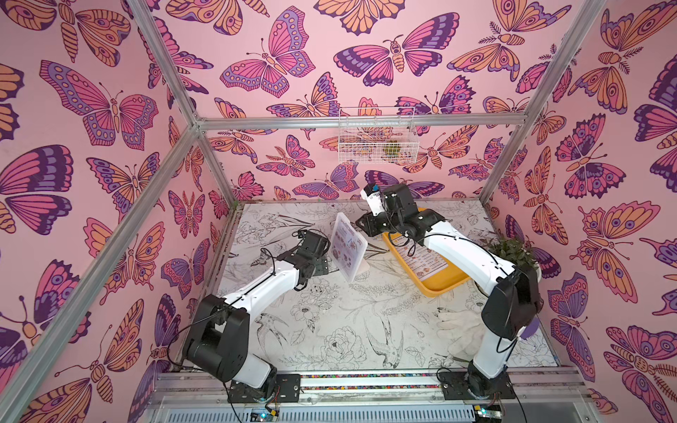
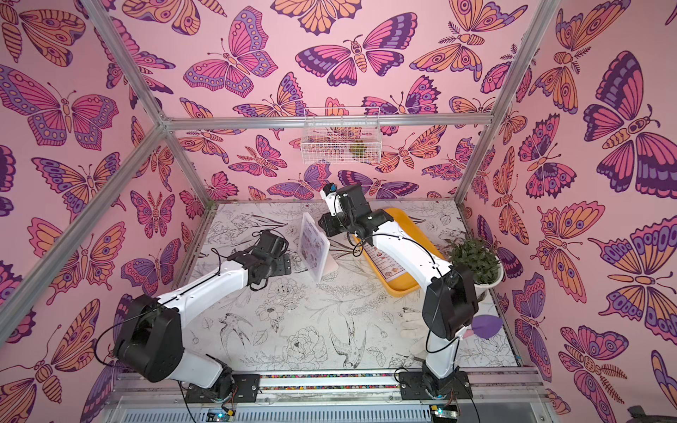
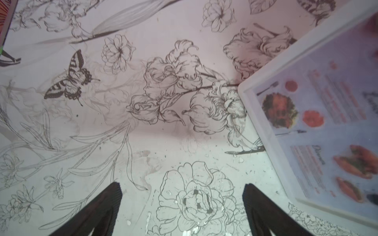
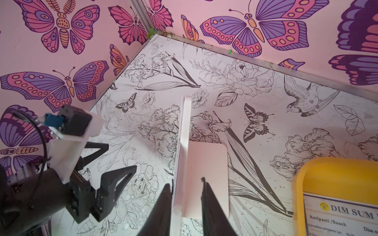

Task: Replace the menus in the menu holders
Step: Take out the menu from the menu holder.

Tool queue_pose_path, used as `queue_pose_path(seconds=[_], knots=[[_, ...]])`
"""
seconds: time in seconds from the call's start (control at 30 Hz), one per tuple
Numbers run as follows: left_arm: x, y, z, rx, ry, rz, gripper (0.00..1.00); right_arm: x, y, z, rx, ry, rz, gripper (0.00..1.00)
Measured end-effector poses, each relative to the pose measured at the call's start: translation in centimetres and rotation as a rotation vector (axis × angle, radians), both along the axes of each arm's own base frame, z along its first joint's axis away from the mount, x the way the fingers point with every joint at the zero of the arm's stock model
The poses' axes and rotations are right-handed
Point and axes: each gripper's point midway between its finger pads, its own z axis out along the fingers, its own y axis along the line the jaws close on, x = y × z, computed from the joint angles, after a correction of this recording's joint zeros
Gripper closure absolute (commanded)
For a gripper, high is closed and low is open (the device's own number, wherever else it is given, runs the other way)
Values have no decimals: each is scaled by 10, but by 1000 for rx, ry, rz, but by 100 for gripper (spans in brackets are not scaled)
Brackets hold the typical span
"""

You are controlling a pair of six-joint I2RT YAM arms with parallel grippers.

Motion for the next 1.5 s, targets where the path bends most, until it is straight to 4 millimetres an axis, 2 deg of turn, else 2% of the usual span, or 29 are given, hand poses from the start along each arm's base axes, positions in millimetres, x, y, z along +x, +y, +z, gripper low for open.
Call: queue_pose_path(seconds=[0.13,0.63,1.0,1.5], knots=[[-10,4,-9,4,39,25,5,3,6,-3,8,11,16,76],[-16,4,-11,16,60,23,5,5,26,-25,7,68,68,79],[-10,6,-1,38,30,22,5,1,30,-25,29,88,89,89],[-9,6,1,43,25,17,5,1,30,-22,77,133,70,90]])
